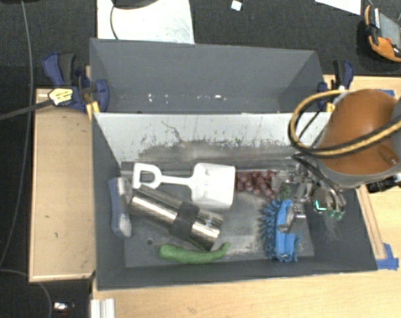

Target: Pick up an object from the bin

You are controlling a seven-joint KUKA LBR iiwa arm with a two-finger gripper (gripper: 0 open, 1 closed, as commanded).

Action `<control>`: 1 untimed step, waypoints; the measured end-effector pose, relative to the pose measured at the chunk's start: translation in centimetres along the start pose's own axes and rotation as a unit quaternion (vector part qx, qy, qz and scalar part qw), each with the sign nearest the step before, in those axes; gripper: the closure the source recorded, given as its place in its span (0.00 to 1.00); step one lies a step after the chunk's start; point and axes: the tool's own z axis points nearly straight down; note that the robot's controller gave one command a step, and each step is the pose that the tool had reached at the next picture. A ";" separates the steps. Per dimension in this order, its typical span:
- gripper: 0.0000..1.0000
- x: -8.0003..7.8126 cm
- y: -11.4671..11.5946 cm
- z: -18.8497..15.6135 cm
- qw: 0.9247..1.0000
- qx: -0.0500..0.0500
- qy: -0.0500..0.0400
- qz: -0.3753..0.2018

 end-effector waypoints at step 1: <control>0.00 0.0 0.0 0.0 1.000 0.000 0.000 0.000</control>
Offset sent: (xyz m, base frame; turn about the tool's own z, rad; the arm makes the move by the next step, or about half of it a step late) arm -0.0040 -0.0341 -0.0714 -0.3442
